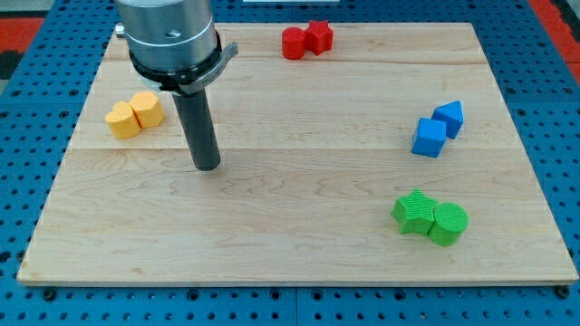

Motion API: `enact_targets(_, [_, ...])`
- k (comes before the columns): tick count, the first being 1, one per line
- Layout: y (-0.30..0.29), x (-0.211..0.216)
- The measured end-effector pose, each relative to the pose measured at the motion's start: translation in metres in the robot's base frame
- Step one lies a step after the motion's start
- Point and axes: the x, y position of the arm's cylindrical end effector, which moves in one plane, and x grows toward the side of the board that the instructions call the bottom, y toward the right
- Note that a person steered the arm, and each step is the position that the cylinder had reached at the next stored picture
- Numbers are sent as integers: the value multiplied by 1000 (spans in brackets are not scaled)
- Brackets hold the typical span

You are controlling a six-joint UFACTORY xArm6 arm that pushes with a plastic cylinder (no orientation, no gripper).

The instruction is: Push the yellow blocks to the center left of the board

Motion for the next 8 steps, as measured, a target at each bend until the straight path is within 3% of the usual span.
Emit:
enact_targets(1, [19,-16])
enact_targets(2, [18,-78])
enact_targets(3, [17,-107])
enact_targets(5, [-1,-108])
enact_targets(8, [-147,-108])
